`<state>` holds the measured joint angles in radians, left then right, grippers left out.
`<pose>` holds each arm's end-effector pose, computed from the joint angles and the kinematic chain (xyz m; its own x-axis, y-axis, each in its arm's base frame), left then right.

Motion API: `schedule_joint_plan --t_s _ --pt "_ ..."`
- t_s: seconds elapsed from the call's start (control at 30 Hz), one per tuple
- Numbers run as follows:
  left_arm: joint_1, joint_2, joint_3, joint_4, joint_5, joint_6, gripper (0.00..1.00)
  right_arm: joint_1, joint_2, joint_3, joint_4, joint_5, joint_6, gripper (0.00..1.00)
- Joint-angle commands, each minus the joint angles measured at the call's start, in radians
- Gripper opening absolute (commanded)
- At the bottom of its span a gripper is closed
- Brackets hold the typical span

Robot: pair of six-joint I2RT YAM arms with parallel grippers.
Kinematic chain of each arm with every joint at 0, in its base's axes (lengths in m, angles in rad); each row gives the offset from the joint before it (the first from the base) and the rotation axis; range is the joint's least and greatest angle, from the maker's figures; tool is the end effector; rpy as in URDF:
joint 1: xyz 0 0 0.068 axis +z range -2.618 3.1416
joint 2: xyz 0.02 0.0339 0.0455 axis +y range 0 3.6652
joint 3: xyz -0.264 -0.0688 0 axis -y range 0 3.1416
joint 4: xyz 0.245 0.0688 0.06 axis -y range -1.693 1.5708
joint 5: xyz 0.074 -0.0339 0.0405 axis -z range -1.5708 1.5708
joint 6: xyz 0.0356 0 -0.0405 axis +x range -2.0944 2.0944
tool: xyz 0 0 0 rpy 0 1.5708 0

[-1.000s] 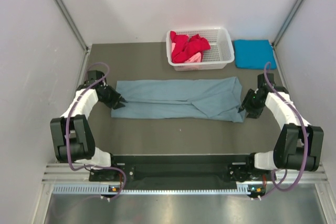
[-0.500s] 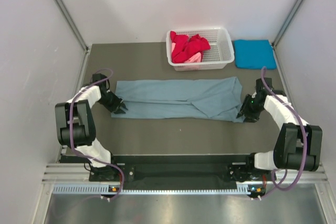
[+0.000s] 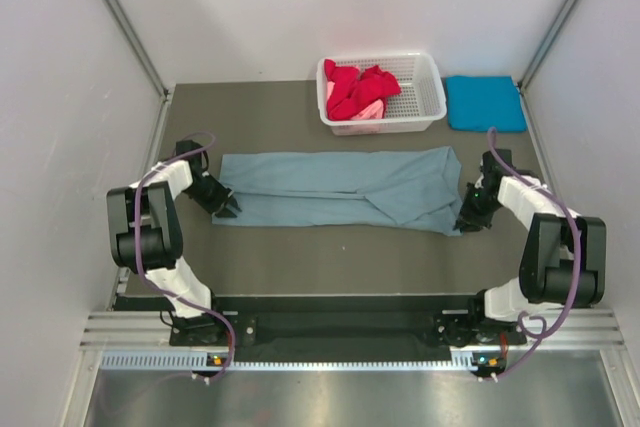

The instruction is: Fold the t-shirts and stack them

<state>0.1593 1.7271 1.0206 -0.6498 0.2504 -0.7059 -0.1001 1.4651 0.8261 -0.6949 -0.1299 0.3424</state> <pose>0.3070 0.0404 0.1549 -0.6683 -0.7439 -0.0049 -0.7032 0.6338 -0.3223 0.2495 -0.0204 0.1718 -0.8879 0.4238 -0.1788 0.3896 0.8996 0.1974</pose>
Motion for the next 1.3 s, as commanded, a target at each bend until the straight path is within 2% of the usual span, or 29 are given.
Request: schedule_joint_plan --t_s 0.0,0.07,0.17,0.33,0.6,0.67,0.77,0.87,1.0,1.03,1.13,1.27 --pt "0.008 0.025 0.036 -0.008 -0.023 0.019 0.27 0.003 0.006 0.045 0.029 0.025 -0.01 0.11" --pt "0.009 0.034 0.038 -0.016 -0.037 0.022 0.27 0.003 0.003 0.045 0.017 0.075 0.009 0.0" --pt "0.011 0.031 0.036 -0.017 -0.068 0.025 0.26 0.002 0.012 0.045 -0.043 0.162 0.041 0.0" --pt "0.013 0.029 0.035 -0.016 -0.091 0.032 0.25 0.002 0.017 0.022 -0.058 0.202 0.052 0.0" --pt "0.013 0.02 0.042 -0.028 -0.114 0.066 0.25 0.003 0.083 0.106 -0.064 0.28 -0.043 0.0" --pt "0.013 -0.003 0.044 -0.03 -0.109 0.071 0.27 0.003 0.096 0.145 -0.083 0.283 -0.065 0.09" --pt "0.014 -0.053 0.056 -0.05 -0.099 0.075 0.32 0.013 0.06 0.188 -0.115 0.279 -0.071 0.33" --pt "0.013 -0.116 0.067 -0.068 -0.088 0.08 0.38 0.043 0.014 0.246 -0.147 0.257 -0.072 0.46" --pt "0.013 -0.199 0.061 -0.083 -0.088 0.089 0.41 0.092 -0.022 0.286 -0.138 0.135 -0.049 0.54" --pt "0.013 -0.228 0.058 -0.083 -0.086 0.091 0.42 0.092 -0.022 0.275 -0.106 0.033 -0.037 0.56" --pt "0.013 -0.262 0.039 -0.083 -0.068 0.092 0.41 0.092 -0.02 0.208 -0.025 -0.095 0.056 0.58" --pt "0.013 -0.297 0.01 -0.082 -0.037 0.086 0.4 0.092 0.0 0.153 0.078 -0.143 0.197 0.59"
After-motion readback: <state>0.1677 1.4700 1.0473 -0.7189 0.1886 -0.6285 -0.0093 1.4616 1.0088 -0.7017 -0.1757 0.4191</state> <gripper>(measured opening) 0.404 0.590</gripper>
